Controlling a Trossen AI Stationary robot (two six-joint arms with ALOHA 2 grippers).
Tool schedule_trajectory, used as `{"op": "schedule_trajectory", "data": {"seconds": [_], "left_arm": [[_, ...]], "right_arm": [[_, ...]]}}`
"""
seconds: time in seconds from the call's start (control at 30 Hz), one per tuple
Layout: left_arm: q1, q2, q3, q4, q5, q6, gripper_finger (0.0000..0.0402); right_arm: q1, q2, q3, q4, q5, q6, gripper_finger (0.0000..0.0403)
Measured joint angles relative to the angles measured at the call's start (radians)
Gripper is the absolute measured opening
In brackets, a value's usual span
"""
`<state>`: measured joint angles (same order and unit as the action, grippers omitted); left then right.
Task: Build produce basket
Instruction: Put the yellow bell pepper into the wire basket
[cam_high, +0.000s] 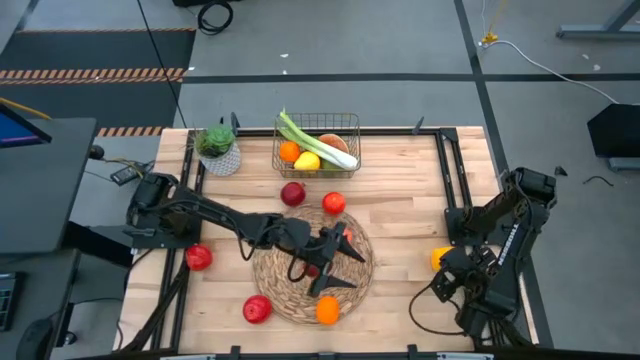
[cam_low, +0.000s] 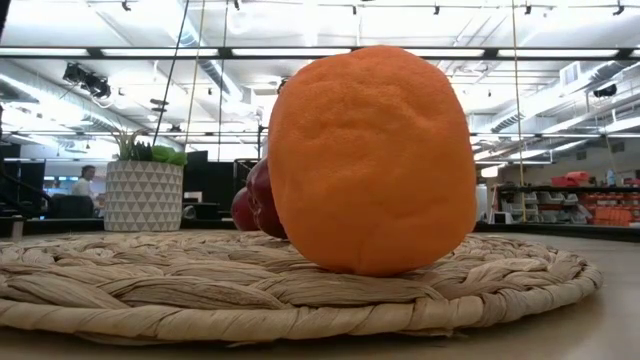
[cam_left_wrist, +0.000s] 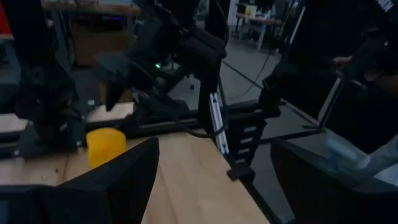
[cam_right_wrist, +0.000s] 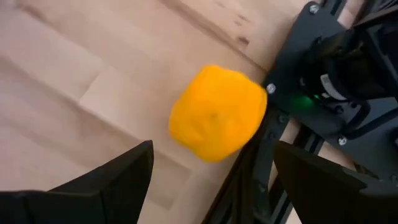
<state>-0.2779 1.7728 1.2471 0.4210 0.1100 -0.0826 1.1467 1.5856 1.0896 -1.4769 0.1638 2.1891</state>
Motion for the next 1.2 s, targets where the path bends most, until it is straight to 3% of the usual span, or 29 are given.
{"op": "schedule_trajectory", "data": {"seconds": [0.4, 0.77, 0.93, 1.2], "left_arm": [[-0.073, -0.006, 0.0, -0.083, -0.027, -0.071, 0.0314], [-0.183, -0.028, -0.019, -0.091, -0.221, -0.037, 0.0314], [-0.193, -0.131, -0.163, -0.027, -0.29, -0.065, 0.0314], [-0.197, -0.332, -0.498, 0.274, -0.308, -0.147, 0.0314]], "right_arm": [[-0.079, 0.0, -0.161, 0.12, -0.061, 0.007, 0.0336], [-0.15, 0.0, -0.237, 0.218, -0.033, 0.008, 0.0336], [-0.155, 0.0, -0.238, 0.221, -0.017, 0.007, 0.0336], [-0.161, -0.003, -0.17, 0.183, 0.122, -0.015, 0.0336]]}}
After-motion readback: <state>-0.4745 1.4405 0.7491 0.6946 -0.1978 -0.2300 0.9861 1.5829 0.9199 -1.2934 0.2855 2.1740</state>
